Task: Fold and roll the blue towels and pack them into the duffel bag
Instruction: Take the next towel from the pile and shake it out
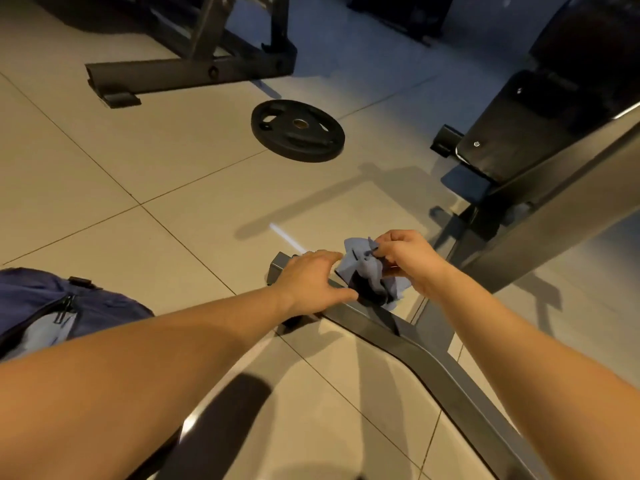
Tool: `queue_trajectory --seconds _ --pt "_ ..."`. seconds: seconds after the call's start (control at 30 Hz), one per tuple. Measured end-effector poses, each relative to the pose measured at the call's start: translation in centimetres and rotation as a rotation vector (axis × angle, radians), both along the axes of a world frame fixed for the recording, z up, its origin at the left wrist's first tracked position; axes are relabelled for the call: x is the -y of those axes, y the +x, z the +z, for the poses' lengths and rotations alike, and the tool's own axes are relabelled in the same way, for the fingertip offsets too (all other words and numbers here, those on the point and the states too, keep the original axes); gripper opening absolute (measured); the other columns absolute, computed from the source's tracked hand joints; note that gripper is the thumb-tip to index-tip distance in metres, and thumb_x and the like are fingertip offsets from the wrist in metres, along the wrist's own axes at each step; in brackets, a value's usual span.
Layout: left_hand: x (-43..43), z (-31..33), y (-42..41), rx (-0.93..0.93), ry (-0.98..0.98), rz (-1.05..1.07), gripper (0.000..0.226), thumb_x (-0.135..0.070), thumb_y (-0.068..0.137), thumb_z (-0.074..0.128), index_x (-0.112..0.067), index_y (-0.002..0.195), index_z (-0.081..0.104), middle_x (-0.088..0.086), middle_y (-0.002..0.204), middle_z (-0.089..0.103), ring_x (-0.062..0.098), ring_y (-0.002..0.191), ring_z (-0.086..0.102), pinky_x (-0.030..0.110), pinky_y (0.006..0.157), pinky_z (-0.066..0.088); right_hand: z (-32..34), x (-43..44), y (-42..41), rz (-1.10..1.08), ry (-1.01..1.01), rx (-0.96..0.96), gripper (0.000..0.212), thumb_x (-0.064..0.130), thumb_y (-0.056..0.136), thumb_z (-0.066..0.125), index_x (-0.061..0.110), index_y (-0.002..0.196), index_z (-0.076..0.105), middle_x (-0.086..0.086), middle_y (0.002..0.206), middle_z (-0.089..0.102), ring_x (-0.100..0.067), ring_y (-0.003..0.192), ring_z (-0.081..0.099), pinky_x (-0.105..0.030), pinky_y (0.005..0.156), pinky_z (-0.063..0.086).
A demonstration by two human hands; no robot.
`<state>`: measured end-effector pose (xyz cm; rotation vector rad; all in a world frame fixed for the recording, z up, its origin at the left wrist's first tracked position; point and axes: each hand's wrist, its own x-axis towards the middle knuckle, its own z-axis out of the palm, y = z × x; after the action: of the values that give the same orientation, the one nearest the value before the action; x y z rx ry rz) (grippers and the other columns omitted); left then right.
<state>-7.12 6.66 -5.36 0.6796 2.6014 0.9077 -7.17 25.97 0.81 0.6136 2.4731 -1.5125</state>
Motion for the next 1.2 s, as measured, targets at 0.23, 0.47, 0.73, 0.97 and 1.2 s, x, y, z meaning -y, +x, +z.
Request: queue_trajectory --seconds 0.23,0.47,0.73,0.97,1.2 --pt "4.1 12.0 4.5 0.215 0.574 0.22 0.034 -0.043 0.075 0.085 -0.023 0.1 0.073 0.003 0.086 0.074 0.021 0.087 0.071 0.048 0.088 0.059 14.2 6.9 4.3 0.176 -0.22 -0.069 0.038 -0.008 0.093 0.054 0.012 0.123 0.068 -0.011 0.119 0.064 -0.034 0.102 0.068 -0.043 0.079 0.062" --pt "11.3 23.8 10.3 0.023 0.531 0.194 0.018 -0.027 0.09 0.074 -0.01 0.085 0.074 0.009 0.087 0.072 0.019 0.087 0.069 0.032 0.08 0.058 26.8 13.6 10.8 0.287 -0.279 -0.154 0.036 -0.013 0.088 0.048 0.001 0.114 0.07 -0.018 0.107 0.067 -0.03 0.093 0.07 -0.049 0.085 0.061" --pt "16.3 35.1 17.6 -0.061 0.557 0.1 0.025 -0.033 0.085 0.08 -0.03 0.109 0.073 -0.011 0.098 0.075 0.002 0.091 0.07 0.023 0.071 0.06 35.1 19.3 17.9 0.201 -0.416 -0.418 0.037 -0.005 0.093 0.052 0.011 0.122 0.067 -0.013 0.117 0.065 -0.028 0.096 0.072 -0.036 0.072 0.062" --pt "18.5 35.5 21.4 -0.205 0.472 0.248 0.015 -0.011 0.093 0.063 -0.017 0.089 0.075 0.009 0.08 0.069 0.018 0.075 0.067 0.029 0.067 0.058 36.3 20.5 21.9 0.175 -0.389 -0.533 0.04 -0.01 0.093 0.05 0.011 0.124 0.063 -0.019 0.113 0.061 -0.033 0.092 0.073 -0.04 0.072 0.064" --pt "19.7 32.0 20.6 -0.2 0.308 0.34 0.013 -0.015 0.092 0.062 -0.026 0.088 0.068 0.004 0.077 0.068 0.017 0.074 0.063 0.03 0.062 0.045 31.9 18.5 21.1 0.104 -0.293 -0.362 0.022 -0.006 0.098 0.052 0.004 0.102 0.07 -0.019 0.111 0.065 -0.03 0.094 0.072 -0.03 0.066 0.062"
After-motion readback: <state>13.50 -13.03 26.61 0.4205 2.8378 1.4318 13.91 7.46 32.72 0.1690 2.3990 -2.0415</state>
